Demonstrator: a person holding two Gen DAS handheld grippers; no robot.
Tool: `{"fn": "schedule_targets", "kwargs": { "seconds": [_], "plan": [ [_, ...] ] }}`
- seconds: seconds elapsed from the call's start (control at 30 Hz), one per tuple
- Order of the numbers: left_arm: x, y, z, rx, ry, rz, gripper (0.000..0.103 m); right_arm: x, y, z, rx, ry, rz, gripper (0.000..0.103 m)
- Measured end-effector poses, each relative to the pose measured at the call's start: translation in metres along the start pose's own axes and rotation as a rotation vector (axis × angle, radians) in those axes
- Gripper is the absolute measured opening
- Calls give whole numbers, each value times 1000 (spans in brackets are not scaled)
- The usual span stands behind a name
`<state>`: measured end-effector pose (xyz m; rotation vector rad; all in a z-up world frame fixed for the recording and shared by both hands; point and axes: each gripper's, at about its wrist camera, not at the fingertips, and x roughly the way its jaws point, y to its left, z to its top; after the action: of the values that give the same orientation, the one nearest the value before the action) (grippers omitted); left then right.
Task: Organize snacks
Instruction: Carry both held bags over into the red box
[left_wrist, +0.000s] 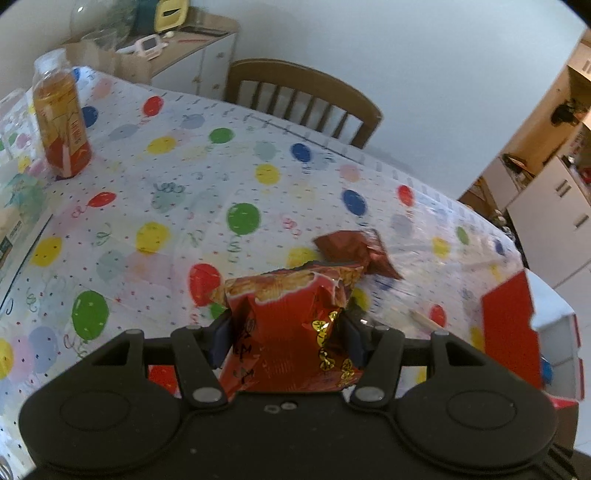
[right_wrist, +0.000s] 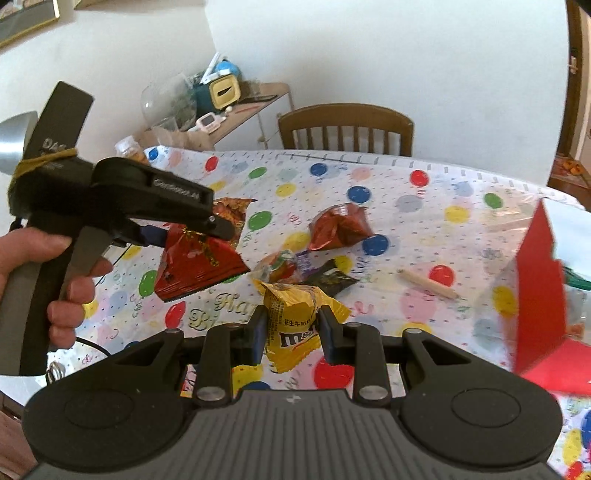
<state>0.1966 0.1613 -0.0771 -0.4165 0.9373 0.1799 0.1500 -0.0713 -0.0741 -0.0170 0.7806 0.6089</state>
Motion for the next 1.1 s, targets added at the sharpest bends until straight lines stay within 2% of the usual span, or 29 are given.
{"fn": "schedule_targets", "kwargs": {
  "seconds": [0.5,0.87,1.1],
  "plan": [
    [-41,-111,-34,199,-41,-103,58,-72,-80,-2,73,-66,-81,28],
    [-43,-211,-66,342,-14,-174,58,-114,-161,-8,136,-108,-153,28],
    [-35,-268,-81,400,-14,-191,58,-127,-211,-14,158,-112,-202,28]
  ]
}}
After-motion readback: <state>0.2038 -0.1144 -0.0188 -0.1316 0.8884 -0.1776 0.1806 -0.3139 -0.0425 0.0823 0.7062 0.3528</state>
